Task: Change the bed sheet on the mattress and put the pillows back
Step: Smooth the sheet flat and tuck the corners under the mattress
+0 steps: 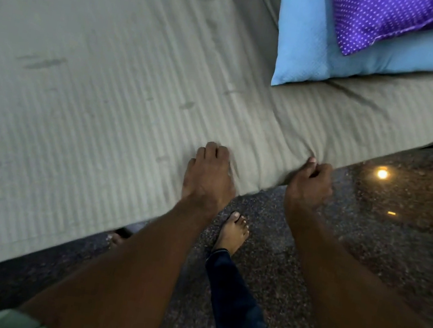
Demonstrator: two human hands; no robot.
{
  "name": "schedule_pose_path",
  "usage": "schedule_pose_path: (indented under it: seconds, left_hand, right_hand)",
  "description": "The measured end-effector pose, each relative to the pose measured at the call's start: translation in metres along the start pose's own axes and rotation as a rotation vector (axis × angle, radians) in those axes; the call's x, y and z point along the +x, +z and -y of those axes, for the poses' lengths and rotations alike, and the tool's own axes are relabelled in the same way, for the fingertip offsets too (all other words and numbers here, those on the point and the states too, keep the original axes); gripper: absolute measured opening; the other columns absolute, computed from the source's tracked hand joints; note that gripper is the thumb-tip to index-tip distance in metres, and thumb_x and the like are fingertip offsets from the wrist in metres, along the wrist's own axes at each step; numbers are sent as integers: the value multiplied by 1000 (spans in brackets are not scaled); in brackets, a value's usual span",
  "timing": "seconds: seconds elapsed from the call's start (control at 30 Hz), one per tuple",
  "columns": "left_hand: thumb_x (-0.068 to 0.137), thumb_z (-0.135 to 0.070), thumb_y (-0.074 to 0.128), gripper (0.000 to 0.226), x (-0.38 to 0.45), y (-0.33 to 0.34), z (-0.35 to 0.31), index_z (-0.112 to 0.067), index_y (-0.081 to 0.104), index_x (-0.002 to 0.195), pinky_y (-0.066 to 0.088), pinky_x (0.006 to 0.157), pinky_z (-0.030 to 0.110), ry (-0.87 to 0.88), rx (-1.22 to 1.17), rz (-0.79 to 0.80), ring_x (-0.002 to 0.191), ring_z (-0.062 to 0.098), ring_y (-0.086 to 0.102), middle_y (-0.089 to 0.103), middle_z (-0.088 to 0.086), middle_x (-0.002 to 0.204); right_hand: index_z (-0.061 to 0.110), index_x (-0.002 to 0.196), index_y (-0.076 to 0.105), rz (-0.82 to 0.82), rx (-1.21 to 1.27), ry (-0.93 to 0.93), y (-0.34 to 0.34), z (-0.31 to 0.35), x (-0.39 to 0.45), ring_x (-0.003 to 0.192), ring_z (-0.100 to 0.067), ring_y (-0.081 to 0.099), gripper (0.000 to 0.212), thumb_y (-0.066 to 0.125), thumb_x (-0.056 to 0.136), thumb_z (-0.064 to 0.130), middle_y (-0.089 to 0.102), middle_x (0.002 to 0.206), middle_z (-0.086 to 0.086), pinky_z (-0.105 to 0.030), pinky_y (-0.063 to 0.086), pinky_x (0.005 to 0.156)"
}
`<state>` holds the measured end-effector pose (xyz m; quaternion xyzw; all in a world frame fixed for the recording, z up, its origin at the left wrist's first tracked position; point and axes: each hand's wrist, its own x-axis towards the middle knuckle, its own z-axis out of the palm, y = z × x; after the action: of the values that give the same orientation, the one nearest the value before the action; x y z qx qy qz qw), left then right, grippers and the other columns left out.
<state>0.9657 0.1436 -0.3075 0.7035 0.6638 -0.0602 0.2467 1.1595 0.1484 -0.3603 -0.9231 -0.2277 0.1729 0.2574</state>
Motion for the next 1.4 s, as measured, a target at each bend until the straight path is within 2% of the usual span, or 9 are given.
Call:
schedule_pose_path:
  seconds: [0.17,0.3,0.7,0.9,1.0,1.13,1.2,1.3,1.4]
  left_hand:
    - [90,-30,60,51,10,5,-32,-13,45,136,48,95,43,24,-8,45,120,29,46,44,10,132]
    - [88,-26,60,47,12,10,-46,-9,49,130,47,94,43,-155,-161,24,121,30,45,45,12,131]
    - [83,-28,61,49,1,31,-30,-3,47,123,37,103,46,-283,-175,-92,113,36,46,46,18,125]
    - [84,-30,59,52,5,30,-29,-4,46,127,39,103,43,-305,-146,-35,115,36,46,45,17,129]
    - [91,-22,55,33,4,26,-30,-8,53,120,42,92,41,-331,-288,-142,112,34,50,50,15,124]
    - [97,-19,49,19,2,16,-27,-14,58,113,50,83,47,-509,-507,-406,106,33,55,54,12,120]
    - [97,-22,49,21,2,17,-17,-14,57,115,47,88,48,-546,-473,-406,110,33,53,54,12,122]
    - [97,-26,50,25,0,18,-3,-15,54,119,50,81,47,-451,-296,-295,111,31,52,53,11,122]
    - [97,-30,48,29,7,15,-1,-16,53,121,54,78,47,-391,-221,-248,110,29,53,54,9,119]
  right_hand:
    - [5,92,56,-2,51,13,-9,-3,7,92,-35,60,34,59,101,37,60,88,-14,-32,23,69]
    - [8,93,63,-20,160,260,-5,-7,9,90,-31,60,45,60,98,52,65,91,-12,-37,38,77]
    - [15,72,57,77,98,74,-13,-21,41,69,-19,52,37,50,103,35,49,67,-7,-39,33,64]
    - [4,95,66,-138,147,186,-14,-11,30,88,-30,61,27,59,97,31,66,93,-14,-39,40,77]
    - [7,96,61,-195,-1,-280,-20,6,12,94,-33,57,17,54,92,21,61,98,-13,-41,40,84]
    - [14,126,59,490,-290,-1161,16,25,-52,120,-27,50,33,50,101,34,56,130,-9,-44,41,105]
    - [17,158,31,761,-532,-1405,35,20,-73,153,-26,24,69,43,99,51,28,165,-8,-45,20,125]
    - [26,165,11,712,-545,-1478,44,20,-35,159,-23,6,70,30,104,56,8,172,-3,-46,7,129]
    - [22,163,23,395,-574,-1168,34,29,29,157,-26,16,69,36,103,53,21,170,-4,-48,17,125]
